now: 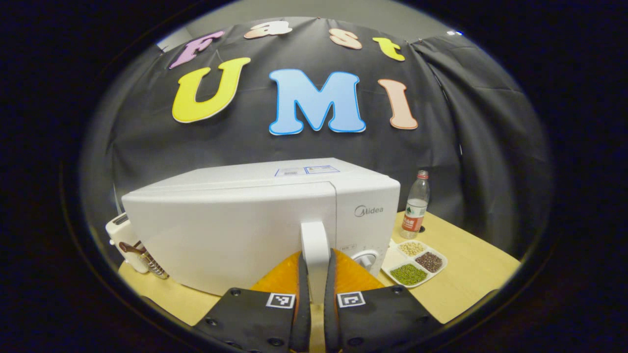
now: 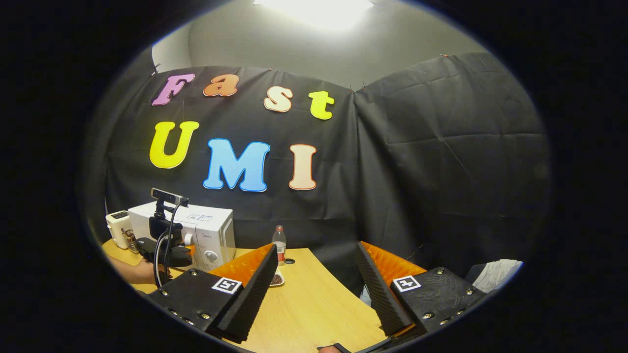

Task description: Open the microwave oven with the left hand, put the food in, and close the microwave oven.

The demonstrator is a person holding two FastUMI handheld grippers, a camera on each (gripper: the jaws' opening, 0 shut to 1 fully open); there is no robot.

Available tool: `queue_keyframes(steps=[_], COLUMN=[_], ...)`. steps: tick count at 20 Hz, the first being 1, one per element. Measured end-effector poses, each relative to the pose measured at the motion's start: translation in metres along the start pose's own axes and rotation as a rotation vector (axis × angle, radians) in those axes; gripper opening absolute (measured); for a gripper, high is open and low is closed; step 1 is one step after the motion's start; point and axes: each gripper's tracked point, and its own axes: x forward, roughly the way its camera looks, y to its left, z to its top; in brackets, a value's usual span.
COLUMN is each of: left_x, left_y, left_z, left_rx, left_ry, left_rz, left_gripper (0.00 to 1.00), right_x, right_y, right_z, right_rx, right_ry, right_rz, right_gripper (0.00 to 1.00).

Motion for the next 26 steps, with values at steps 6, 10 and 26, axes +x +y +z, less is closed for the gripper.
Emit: queue_keyframes(steps=[6, 10, 26], left_x=[-0.018, -0.05, -0.187], left_y=[0.0, 0.002, 0.061], left_z=[-0.009, -0.01, -0.047], left_rx=[-0.007, 0.014, 0.018], left_ry=[0.041, 0.0, 0.058], left_rz=[0.045, 0.022, 0.13], left_gripper=[0.09, 0.09, 0.09], right_x=[0.005, 0.004, -0.042], right_y=[-0.004, 0.0, 0.036], right_z=[0.005, 0.005, 0.004], right_rx=[-0.002, 0.029, 0.091], right_ry=[-0.021, -0.027, -0.064], right_rz=[0.037, 0.078, 0.343], right_gripper=[0.96, 0.96, 0.96])
